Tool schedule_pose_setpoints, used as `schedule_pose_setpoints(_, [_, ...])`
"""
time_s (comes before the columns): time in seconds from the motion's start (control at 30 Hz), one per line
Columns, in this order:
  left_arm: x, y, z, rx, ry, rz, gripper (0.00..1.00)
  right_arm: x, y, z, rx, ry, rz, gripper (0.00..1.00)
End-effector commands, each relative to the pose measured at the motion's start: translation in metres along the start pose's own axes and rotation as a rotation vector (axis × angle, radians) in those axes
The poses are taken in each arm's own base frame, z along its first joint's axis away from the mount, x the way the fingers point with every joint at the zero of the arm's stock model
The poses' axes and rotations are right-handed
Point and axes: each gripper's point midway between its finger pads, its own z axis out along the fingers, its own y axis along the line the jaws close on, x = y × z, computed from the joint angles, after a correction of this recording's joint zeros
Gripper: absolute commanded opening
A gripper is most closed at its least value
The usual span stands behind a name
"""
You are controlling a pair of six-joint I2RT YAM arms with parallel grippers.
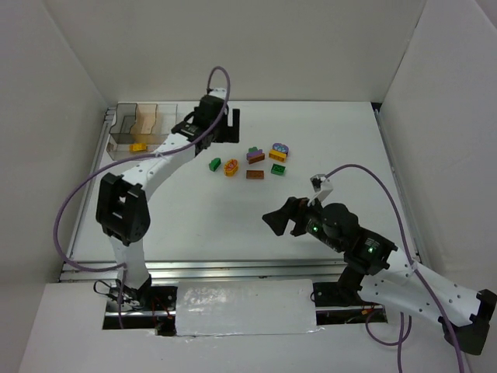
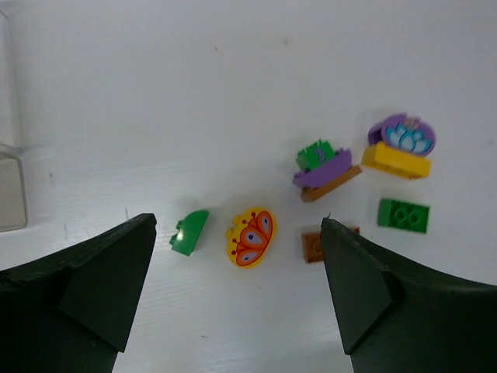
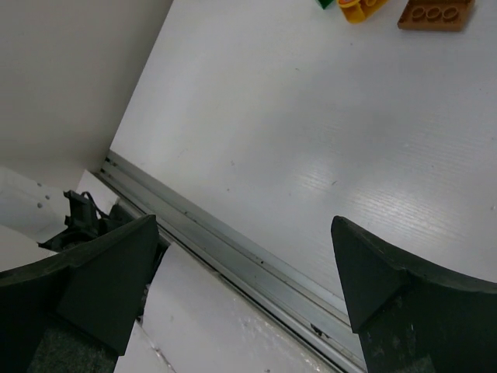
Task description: Sort the legos into containers by color
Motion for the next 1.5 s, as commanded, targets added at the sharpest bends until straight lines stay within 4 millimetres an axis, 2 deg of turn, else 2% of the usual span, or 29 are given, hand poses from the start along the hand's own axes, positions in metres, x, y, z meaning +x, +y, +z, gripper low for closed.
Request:
schedule_pose_setpoints(0.0, [0.056,-0.015,0.019,-0.013,0.126,0.173,0.99,0.012,-0.004,-0.006,0.002,0.048,0.009,1.0])
schedule_pose_setpoints(0.1, [0.089,-0.02,0.036,-0.004,0.191,0.205,0.99,0.017,-0.007,-0.008,0.004,0.063,0.018,1.0])
schedule_pose_setpoints(0.2, [0.107,-0.023,0.048,0.005,0.209,0.219,0.97,0.02,-0.006,-0.01,-0.008,0.07,0.026,1.0])
schedule_pose_setpoints(0.57, [0.143,-0.015,0.072,-0.029,0.275,0.265,0.94,0.03,-0.004,-0.006,-0.029,0.108,0.021,1.0])
schedule_pose_setpoints(0.7, [0.15,-0.014,0.077,-0.03,0.287,0.276,0.92,0.032,-0.006,-0.005,-0.023,0.113,0.018,1.0])
schedule_pose_setpoints(0.87, [0.158,-0.013,0.085,-0.028,0.302,0.284,0.83,0.033,-0.007,-0.006,-0.022,0.114,0.017,1.0])
schedule_pose_setpoints(1.0, [0.166,-0.011,0.089,-0.036,0.318,0.286,0.82,0.033,-0.009,-0.007,-0.022,0.11,0.02,1.0])
schedule_pose_setpoints(1.1, [0.168,-0.011,0.089,-0.033,0.317,0.285,0.69,0.033,-0.01,-0.008,-0.019,0.107,0.019,1.0])
schedule_pose_setpoints(1.17, [0.169,-0.011,0.089,-0.03,0.317,0.288,0.64,0.034,-0.011,-0.008,-0.017,0.109,0.017,1.0])
schedule_pose_setpoints(1.27, [0.167,-0.009,0.091,-0.033,0.306,0.281,0.49,0.034,-0.01,-0.008,-0.017,0.109,0.015,1.0])
schedule_pose_setpoints(1.3, [0.165,-0.009,0.09,-0.035,0.302,0.279,0.41,0.034,-0.01,-0.009,-0.019,0.111,0.014,1.0])
schedule_pose_setpoints(1.33, [0.163,-0.009,0.09,-0.038,0.299,0.277,0.25,0.034,-0.01,-0.009,-0.018,0.11,0.014,1.0])
schedule_pose_setpoints(1.37, [0.157,-0.01,0.087,-0.04,0.287,0.272,0.2,0.034,-0.011,-0.009,-0.016,0.112,0.012,1.0])
schedule_pose_setpoints(1.4, [0.154,-0.008,0.085,-0.052,0.283,0.271,0.1,0.035,-0.011,-0.009,-0.016,0.114,0.01,1.0])
schedule_pose_setpoints(1.47, [0.135,-0.01,0.075,-0.055,0.249,0.257,0.05,0.034,-0.011,-0.009,-0.015,0.113,0.008,1.0])
